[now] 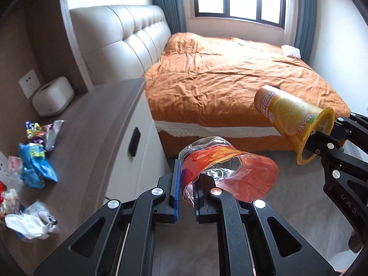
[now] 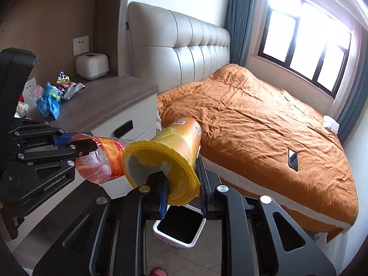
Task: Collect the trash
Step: 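Carry the bottle and canister to the white bin and release both, then move both open tools back over the desk toward the bags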
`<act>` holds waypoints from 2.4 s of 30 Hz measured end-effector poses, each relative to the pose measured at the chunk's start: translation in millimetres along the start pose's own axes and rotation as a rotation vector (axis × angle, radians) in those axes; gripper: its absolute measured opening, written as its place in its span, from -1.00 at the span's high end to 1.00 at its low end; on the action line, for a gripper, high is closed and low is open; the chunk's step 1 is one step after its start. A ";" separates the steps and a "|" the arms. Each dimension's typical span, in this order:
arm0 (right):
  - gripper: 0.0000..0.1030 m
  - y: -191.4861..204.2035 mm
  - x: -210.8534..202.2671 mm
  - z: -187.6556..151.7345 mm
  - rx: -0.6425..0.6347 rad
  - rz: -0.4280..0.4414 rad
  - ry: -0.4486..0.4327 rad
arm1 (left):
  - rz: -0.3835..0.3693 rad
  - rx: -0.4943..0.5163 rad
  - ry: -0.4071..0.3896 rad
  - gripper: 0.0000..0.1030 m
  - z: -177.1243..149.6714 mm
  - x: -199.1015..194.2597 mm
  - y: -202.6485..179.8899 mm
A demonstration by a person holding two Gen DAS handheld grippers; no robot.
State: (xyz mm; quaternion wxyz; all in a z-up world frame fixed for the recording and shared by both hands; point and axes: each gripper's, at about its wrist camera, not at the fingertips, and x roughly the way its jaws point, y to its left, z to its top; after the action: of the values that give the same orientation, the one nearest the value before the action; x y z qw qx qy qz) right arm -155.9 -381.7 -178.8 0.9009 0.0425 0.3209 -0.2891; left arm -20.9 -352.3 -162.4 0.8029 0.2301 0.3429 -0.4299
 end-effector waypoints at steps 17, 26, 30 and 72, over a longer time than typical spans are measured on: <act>0.55 -46.1 199.7 -117.7 0.023 0.076 0.275 | -0.183 0.072 0.232 0.83 -86.5 245.3 -69.1; 0.52 -55.3 323.6 -202.5 0.065 0.161 0.414 | -0.290 0.064 0.325 0.82 -150.9 373.6 -87.5; -0.41 -49.3 363.0 -233.3 0.050 0.184 0.475 | -0.307 0.076 0.367 0.57 -169.0 402.2 -97.3; -0.91 -26.5 73.5 12.8 -0.026 0.308 -0.078 | 0.202 -0.155 -0.018 -0.91 -14.1 23.7 15.1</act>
State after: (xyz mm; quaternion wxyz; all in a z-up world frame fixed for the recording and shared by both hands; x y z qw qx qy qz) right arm -117.2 -443.3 -210.2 0.9469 0.0685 0.2788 -0.1447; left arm -3.7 -347.6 -188.3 0.8604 0.1972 0.3431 -0.3211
